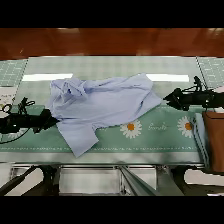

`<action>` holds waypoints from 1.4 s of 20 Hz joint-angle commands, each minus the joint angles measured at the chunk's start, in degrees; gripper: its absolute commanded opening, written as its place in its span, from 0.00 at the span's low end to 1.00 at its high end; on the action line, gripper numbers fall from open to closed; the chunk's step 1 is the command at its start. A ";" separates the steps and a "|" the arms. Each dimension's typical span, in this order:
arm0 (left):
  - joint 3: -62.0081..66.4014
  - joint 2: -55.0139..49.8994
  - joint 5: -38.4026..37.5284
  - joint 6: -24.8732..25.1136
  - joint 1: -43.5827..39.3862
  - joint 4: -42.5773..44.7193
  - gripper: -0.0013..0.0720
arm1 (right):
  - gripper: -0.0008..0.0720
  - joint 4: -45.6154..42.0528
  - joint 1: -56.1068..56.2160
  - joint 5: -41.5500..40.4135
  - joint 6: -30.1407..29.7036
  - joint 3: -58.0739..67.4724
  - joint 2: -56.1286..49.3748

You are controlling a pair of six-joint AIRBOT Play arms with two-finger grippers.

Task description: Fold the shirts.

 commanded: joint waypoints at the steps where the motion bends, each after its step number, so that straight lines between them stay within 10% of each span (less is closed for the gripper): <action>1: 0.20 -0.04 -0.02 0.13 -0.02 -0.04 0.04 | 0.57 -3.67 2.73 -0.02 5.86 4.96 -5.18; 7: 0.20 -0.04 0.07 0.11 -0.02 -0.13 0.04 | 0.53 -3.61 8.70 0.50 6.16 10.58 -11.04; 10: 0.63 0.04 -0.68 1.31 -0.02 -3.23 0.04 | 0.05 -3.54 9.94 1.11 5.18 12.74 -12.02; 15: 13.42 4.83 -3.34 2.95 -0.02 -8.92 0.04 | 0.05 -12.52 10.14 10.84 5.27 26.27 -5.90; 22: 47.98 16.28 8.61 2.91 -3.85 -13.86 0.04 | 0.05 -14.84 11.17 0.94 5.92 55.67 15.61; 28: 71.01 23.06 2.93 -2.12 -2.73 -7.80 0.04 | 0.05 -25.31 11.10 3.50 6.40 61.24 33.77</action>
